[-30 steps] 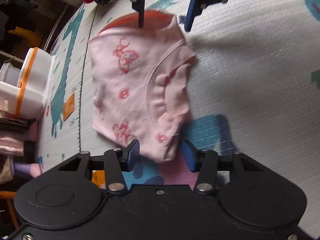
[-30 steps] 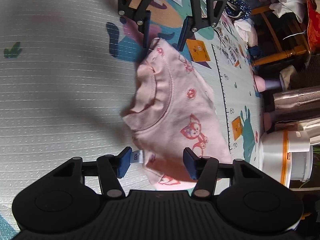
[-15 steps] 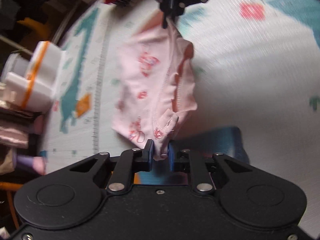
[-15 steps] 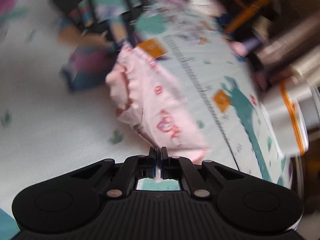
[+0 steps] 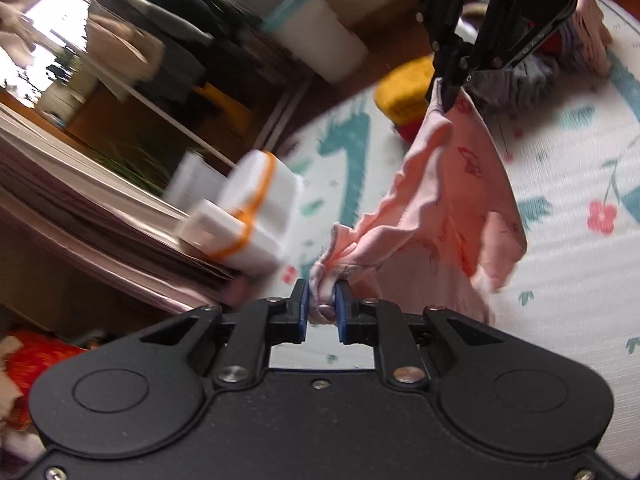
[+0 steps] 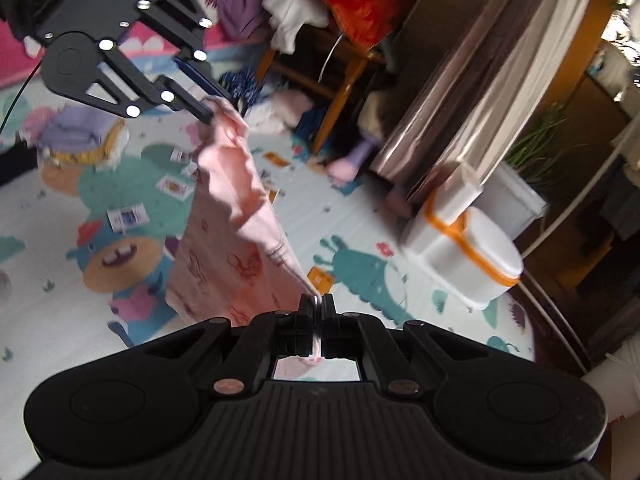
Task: Fold clothes
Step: 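Lift the pink garment with both grippers and shake it open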
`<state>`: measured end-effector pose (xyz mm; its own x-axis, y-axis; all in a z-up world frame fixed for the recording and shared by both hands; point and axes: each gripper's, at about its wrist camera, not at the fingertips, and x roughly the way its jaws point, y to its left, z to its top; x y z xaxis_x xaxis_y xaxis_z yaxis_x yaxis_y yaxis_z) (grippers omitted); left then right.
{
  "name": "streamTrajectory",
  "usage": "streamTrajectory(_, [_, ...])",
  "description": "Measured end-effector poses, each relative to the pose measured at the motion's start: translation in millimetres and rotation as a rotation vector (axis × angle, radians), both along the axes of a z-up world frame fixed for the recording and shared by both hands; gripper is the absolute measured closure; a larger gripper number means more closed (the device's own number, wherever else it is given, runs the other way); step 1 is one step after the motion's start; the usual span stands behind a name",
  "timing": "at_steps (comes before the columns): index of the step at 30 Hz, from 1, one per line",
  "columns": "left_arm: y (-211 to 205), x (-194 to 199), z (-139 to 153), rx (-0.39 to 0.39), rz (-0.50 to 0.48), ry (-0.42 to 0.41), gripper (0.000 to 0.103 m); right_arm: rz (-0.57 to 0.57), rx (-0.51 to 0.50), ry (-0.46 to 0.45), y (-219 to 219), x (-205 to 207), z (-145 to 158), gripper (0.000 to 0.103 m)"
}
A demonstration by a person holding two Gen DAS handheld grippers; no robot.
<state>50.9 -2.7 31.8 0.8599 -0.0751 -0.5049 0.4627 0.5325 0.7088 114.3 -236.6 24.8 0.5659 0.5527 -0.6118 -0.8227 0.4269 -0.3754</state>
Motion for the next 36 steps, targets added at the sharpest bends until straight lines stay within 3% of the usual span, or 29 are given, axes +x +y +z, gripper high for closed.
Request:
streamTrajectory(7, [-1.6, -68.1, 40.2, -0.053, -0.036, -0.043, 0.091, 0.055, 0.077, 0.061, -23.0, -51.6, 54.7, 0.099])
streamTrajectory(11, [-4.5, -100.1, 49.8, -0.086, -0.081, 0.005, 0.091, 0.075, 0.107, 0.146, -35.9, -81.6, 69.6, 0.099])
streamTrajectory(15, [-6.9, -109.5, 44.1, -0.123, -0.120, 0.092, 0.091, 0.044, 0.122, 0.296, -46.3, -87.9, 66.7, 0.099])
streamTrajectory(22, [-24.1, -52.8, -28.5, -0.032, -0.147, 0.274, 0.091, -0.160, 0.043, 0.549, -34.7, -31.7, -5.0, 0.099])
streamTrajectory(30, [-31.0, 37.8, -95.0, -0.019, -0.041, 0.313, 0.091, -0.287, 0.017, 0.621, -12.9, 40.6, -89.4, 0.099])
streamTrajectory(36, [-16.3, 83.6, -143.4, -0.038, 0.030, 0.373, 0.091, -0.356, 0.015, 0.656, 3.0, 93.8, -144.6, 0.098])
